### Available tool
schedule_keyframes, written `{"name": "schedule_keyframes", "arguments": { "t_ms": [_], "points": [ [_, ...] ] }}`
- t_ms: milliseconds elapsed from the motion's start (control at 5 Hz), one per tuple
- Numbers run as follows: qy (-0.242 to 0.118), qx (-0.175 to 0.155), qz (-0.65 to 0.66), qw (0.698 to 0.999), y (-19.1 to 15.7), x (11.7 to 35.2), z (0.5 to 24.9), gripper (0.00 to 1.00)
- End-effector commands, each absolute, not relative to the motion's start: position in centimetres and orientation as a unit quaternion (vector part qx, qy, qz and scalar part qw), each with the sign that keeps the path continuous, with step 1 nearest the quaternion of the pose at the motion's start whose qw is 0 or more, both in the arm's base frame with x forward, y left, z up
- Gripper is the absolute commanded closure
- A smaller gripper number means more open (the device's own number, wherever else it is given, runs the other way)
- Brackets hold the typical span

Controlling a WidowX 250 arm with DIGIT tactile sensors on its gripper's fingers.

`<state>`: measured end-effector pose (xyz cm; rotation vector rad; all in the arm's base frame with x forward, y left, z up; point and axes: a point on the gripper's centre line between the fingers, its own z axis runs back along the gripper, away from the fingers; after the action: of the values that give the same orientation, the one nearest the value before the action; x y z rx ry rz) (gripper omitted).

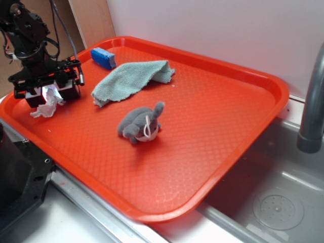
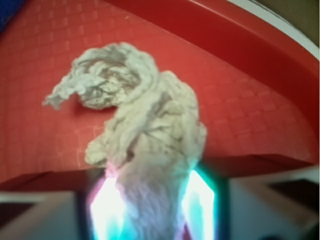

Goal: Grab the white paper.

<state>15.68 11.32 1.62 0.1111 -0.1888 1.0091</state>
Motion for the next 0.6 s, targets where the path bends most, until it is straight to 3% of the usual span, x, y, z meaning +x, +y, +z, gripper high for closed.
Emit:
{"name": "schedule_keyframes", "arguments": {
  "t_ms": [0, 400],
  "points": [
    [-0.060, 0.028, 0.301, 0.951, 9.9, 17.8, 6.3, 1.00],
    [-0.061, -0.001, 0.170, 0.984, 5.4, 19.3, 12.0, 1.00]
  ]
}}
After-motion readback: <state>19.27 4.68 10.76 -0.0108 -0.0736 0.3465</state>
